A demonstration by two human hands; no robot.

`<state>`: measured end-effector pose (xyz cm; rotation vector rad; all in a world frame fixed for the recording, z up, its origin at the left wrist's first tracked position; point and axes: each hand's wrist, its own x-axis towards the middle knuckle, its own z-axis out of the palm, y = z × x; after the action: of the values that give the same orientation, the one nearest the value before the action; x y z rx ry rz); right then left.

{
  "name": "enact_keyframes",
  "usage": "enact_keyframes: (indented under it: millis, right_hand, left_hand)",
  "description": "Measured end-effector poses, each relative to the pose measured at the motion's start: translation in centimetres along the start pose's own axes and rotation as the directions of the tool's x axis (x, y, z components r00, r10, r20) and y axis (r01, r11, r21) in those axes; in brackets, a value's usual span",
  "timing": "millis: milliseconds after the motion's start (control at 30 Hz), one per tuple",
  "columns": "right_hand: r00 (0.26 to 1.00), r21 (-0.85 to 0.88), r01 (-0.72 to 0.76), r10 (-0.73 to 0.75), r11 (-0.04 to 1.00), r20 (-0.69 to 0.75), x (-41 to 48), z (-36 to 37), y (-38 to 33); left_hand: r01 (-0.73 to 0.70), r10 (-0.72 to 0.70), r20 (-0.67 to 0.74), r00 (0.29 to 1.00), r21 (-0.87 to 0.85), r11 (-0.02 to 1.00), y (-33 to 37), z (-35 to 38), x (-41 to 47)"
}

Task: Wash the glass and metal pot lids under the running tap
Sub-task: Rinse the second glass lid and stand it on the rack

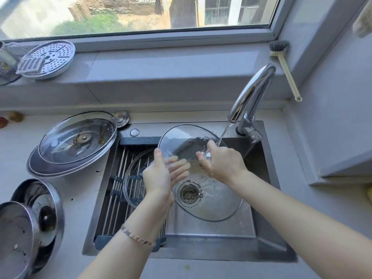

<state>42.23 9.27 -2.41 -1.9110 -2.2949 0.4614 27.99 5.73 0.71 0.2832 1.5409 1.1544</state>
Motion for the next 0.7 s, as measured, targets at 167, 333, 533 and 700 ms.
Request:
enact_keyframes:
  millis: [167, 333, 533, 700]
  right_hand:
    - [0.871, 0.255, -0.461, 0.377, 0.850, 0.316, 2.4, -1.0, -0.2]
    - [0.857, 0.756, -0.506, 0.344, 0.416, 0.384, 1.8, -1.3, 0.5]
    - [0.955, 0.953, -0.232, 0.233, 0.193, 0.185, 0.9, -1.1, 1.1]
    - [0.938, 0.938, -0.242, 0.307, 0.247, 0.161, 1.0, -0.9, 0.7]
  left_hand:
    - [-0.097, 0.097, -0.004, 0.995, 0.027, 0.995, 0.9, 1.9, -0.3]
    - [-0.188, 0.187, 0.027, 0.982, 0.055, 0.981, 2.0, 2.1, 0.1]
    - [-0.156, 0.155, 0.065, 0.986, 0.014, 0.988, 3.0, 1.1, 0.9]
    - [-0.130, 0.131, 0.064, 0.989, -0.024, 0.991, 2.6, 0.6, 0.6]
